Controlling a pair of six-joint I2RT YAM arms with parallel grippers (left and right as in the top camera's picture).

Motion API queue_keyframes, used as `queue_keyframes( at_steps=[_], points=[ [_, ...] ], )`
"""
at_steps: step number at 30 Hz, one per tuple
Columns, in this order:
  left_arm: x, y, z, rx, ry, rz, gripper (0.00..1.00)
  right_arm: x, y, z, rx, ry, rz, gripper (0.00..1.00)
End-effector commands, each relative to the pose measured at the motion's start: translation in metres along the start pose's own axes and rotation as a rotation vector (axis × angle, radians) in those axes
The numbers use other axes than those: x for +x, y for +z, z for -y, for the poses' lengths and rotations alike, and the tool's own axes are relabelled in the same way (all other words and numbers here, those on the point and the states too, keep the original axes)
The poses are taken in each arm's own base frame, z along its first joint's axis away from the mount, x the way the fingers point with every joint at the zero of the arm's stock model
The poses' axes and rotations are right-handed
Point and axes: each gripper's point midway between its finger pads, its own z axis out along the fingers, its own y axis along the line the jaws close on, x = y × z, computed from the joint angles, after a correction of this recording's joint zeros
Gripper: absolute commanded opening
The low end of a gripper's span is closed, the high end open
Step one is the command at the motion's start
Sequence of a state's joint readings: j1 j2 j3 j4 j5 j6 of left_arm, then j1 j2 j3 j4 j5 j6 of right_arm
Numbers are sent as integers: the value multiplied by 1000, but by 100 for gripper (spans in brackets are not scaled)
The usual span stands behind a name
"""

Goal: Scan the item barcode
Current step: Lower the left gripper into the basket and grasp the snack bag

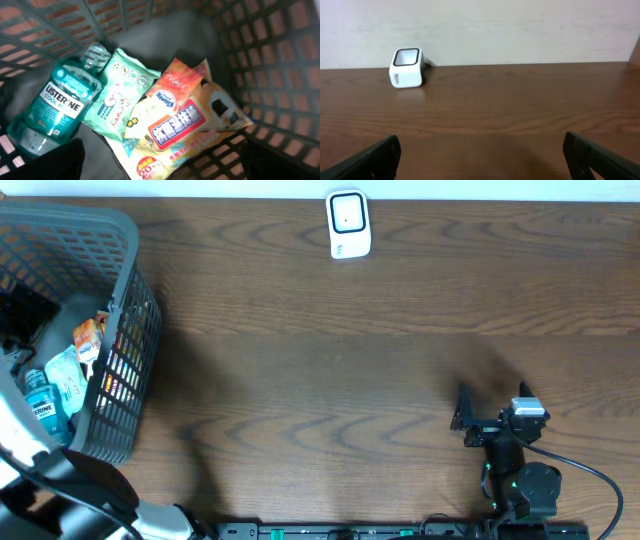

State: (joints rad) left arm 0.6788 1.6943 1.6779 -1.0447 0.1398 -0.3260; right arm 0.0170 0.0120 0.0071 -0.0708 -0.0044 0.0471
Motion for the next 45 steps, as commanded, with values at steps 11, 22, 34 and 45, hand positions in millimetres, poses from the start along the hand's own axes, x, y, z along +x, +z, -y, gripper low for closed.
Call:
queue_keyframes(
  at_steps=[11,22,34,45],
  points=[
    [47,79,18,104,237,-287,99,0,0,3,15,-11,2,99],
    [69,88,24,4,320,-322,100,0,0,3,15,-11,2,99],
    [92,119,8,-19,309,-350,100,0,0,3,15,-11,2,99],
    [116,145,-6,-26,306,-369,76,0,0,3,15,-11,2,99]
  ],
)
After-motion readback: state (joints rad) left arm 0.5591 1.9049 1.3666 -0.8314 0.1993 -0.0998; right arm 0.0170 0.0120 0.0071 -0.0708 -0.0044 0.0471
